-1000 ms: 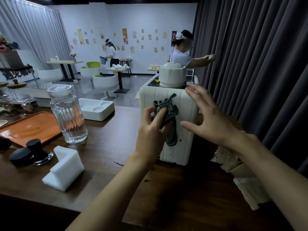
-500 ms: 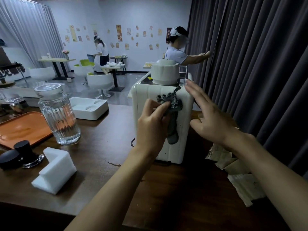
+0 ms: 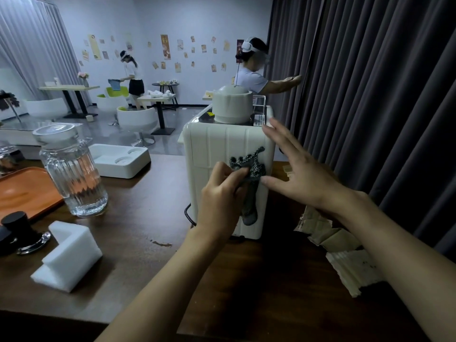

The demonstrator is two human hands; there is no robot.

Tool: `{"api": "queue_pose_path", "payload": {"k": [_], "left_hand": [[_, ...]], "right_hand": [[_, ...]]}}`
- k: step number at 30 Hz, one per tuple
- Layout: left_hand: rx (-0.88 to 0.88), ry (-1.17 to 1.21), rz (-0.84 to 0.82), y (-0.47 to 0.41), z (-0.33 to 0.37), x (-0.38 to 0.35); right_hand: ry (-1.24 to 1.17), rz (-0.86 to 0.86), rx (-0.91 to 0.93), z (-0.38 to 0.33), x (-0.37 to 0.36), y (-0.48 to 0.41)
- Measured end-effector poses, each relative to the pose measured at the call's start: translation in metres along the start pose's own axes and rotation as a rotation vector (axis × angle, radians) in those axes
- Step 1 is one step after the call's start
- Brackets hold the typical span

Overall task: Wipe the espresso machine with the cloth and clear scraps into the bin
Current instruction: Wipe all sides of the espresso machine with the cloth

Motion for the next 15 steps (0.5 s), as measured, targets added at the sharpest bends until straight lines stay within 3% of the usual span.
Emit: {"api": "queue_pose_path", "payload": {"k": [15], "left_hand": [[0.076, 0.037, 0.138, -0.026, 0.014, 0.001]], "right_hand": [[0.096, 0.068, 0.048, 0.012, 0.005, -0.006]]}}
Point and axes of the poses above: each hand's wrist, its own y-axis away from the middle knuckle, its own x-axis out of the back of the hand, z = x × y, the point moved 3 cm from there along -y, towards the middle knuckle
